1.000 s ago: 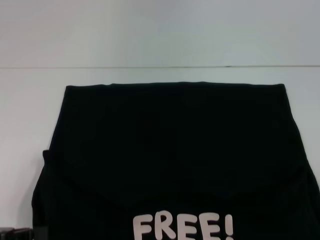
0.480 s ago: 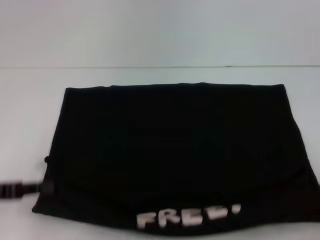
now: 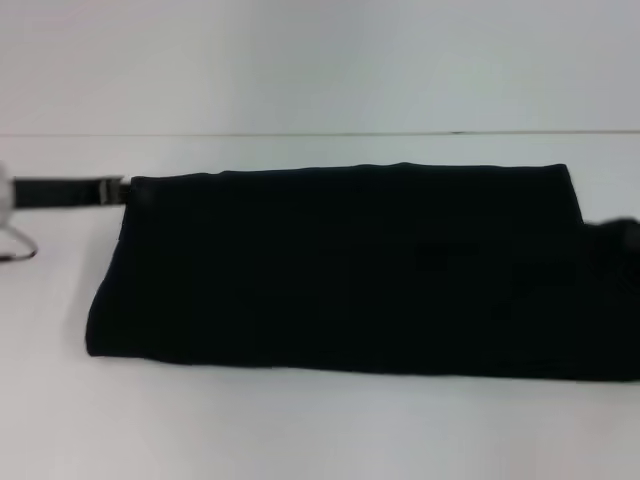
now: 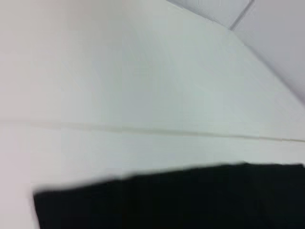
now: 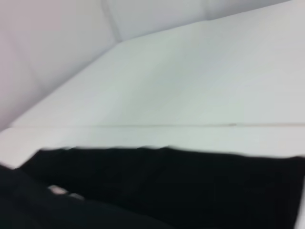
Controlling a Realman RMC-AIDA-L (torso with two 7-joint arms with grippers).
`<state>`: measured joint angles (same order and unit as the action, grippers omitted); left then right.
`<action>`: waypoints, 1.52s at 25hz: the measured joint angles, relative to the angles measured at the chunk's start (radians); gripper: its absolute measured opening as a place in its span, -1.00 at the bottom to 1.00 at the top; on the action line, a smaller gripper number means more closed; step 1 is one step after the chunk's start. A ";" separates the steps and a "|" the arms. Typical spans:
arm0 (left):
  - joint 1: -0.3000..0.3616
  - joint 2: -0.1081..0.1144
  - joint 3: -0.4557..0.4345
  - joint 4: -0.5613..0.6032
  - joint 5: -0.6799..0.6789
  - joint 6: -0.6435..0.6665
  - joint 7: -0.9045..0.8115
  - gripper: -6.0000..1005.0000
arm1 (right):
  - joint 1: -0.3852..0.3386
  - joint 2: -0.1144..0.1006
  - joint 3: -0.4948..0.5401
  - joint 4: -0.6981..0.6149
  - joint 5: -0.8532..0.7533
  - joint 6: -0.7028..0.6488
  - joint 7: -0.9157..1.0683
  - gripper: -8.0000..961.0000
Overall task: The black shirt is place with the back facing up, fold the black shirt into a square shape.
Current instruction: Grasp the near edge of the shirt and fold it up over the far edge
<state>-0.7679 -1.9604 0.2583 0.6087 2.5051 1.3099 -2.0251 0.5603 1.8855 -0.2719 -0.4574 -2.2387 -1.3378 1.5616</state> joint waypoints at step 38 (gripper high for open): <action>-0.134 -0.070 0.110 -0.133 -0.028 -0.585 0.051 -0.94 | 0.273 0.069 -0.078 0.099 0.007 0.590 0.102 -0.90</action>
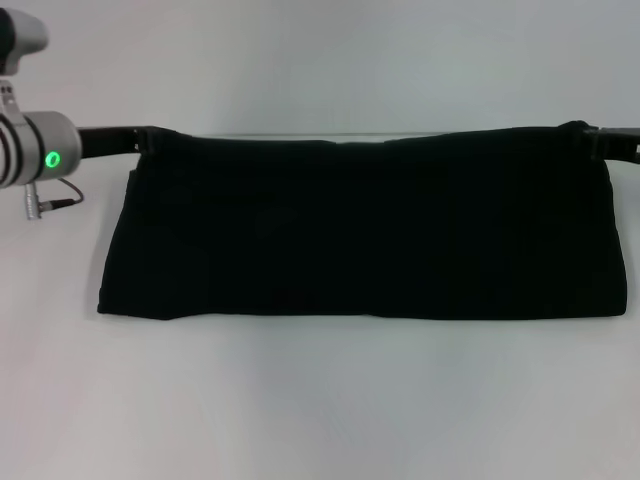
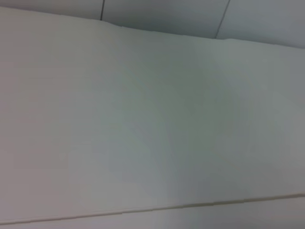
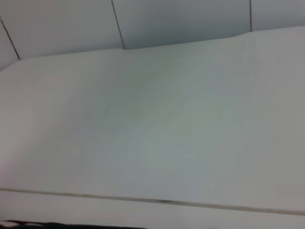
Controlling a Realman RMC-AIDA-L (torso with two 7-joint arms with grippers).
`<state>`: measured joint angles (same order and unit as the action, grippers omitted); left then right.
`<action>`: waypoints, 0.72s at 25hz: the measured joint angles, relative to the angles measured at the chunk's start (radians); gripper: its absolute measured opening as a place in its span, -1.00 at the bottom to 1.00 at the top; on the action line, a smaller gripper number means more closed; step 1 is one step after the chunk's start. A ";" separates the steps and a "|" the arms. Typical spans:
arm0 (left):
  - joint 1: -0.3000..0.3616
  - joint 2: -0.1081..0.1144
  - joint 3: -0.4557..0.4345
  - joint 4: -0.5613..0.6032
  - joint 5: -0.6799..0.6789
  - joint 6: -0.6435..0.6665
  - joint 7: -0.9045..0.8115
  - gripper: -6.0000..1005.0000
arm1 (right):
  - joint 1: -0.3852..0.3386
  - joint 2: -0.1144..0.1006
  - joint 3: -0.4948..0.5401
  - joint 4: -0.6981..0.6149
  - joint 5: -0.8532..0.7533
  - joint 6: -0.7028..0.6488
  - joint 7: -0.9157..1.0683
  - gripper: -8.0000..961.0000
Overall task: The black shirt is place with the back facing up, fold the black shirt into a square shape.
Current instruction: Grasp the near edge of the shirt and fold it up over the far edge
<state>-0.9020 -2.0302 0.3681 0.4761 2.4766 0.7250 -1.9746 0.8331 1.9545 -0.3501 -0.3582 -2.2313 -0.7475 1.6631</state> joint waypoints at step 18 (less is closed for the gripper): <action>0.043 -0.031 -0.001 0.086 -0.024 0.064 -0.078 -0.04 | -0.027 -0.026 -0.024 -0.032 0.005 -0.142 0.099 -0.08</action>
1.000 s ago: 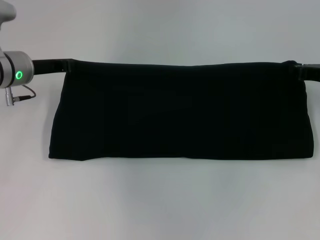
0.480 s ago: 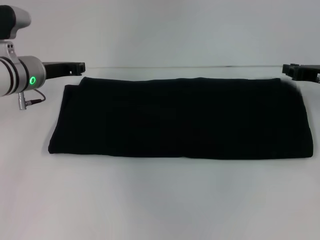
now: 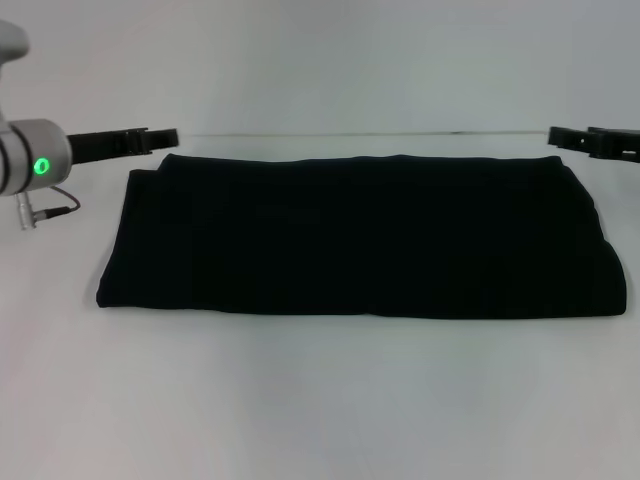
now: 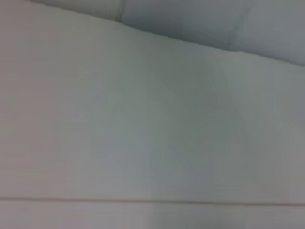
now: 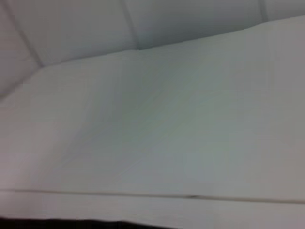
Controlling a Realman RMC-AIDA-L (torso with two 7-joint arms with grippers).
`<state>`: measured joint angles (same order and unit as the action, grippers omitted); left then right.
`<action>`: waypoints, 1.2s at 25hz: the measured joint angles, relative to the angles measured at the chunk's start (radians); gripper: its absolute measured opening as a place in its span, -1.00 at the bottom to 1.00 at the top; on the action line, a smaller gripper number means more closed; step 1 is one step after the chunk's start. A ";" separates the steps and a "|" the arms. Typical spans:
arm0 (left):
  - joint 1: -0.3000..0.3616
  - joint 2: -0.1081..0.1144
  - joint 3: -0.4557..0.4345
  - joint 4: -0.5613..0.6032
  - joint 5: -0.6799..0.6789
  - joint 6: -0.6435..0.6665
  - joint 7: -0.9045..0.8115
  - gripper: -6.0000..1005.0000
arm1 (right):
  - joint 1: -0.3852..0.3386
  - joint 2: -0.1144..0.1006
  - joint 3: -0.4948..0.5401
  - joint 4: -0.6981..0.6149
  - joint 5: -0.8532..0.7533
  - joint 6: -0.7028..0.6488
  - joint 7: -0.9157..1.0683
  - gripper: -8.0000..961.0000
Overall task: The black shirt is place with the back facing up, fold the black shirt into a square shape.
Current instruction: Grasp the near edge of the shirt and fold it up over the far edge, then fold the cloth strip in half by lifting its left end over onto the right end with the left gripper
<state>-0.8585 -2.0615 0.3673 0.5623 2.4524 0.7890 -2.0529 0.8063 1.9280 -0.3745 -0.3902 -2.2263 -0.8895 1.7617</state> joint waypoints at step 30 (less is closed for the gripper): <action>0.216 0.036 -0.119 0.133 0.105 0.781 -0.479 0.78 | -0.055 -0.013 -0.093 -0.087 0.001 -0.421 0.065 0.55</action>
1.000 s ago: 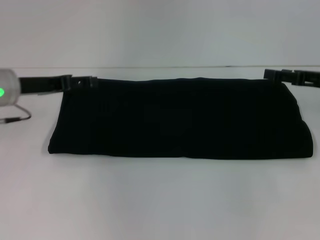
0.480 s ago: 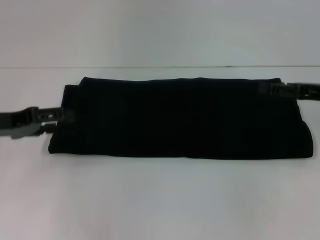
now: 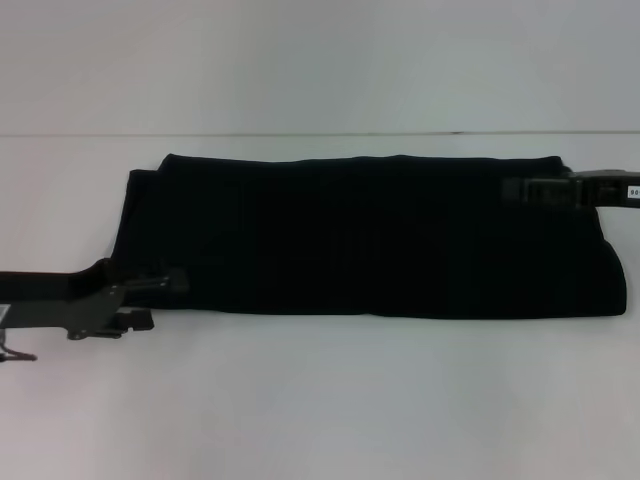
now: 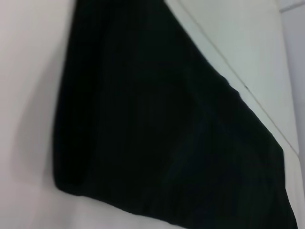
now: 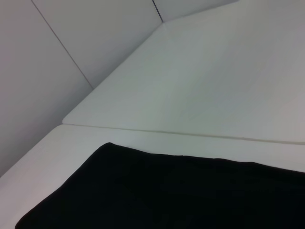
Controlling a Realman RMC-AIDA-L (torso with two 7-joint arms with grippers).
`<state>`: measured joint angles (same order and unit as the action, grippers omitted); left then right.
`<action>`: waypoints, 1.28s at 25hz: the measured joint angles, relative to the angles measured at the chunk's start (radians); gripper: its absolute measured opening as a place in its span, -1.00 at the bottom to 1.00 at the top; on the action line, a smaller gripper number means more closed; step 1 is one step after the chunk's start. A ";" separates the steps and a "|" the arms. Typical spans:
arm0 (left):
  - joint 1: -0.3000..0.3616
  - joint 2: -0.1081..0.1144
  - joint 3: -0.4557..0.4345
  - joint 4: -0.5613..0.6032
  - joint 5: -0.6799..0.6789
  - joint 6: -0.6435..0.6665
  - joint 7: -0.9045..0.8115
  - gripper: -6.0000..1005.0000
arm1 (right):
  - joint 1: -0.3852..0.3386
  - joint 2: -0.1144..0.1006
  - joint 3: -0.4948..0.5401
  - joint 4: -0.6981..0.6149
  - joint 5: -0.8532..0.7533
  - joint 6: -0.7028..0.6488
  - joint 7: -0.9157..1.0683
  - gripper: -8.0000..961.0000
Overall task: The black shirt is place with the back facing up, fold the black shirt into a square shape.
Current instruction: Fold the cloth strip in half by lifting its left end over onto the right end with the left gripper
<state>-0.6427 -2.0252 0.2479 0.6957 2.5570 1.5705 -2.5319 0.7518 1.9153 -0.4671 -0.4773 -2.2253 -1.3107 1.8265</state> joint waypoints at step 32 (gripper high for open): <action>0.020 -0.002 -0.063 -0.092 0.001 -0.227 -0.368 0.76 | 0.019 0.001 -0.003 -0.012 -0.001 0.042 -0.004 0.55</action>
<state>-0.6230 -2.0275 0.1853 0.6036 2.5578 1.3435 -2.9004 0.7709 1.9165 -0.4701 -0.4894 -2.2259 -1.2687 1.8228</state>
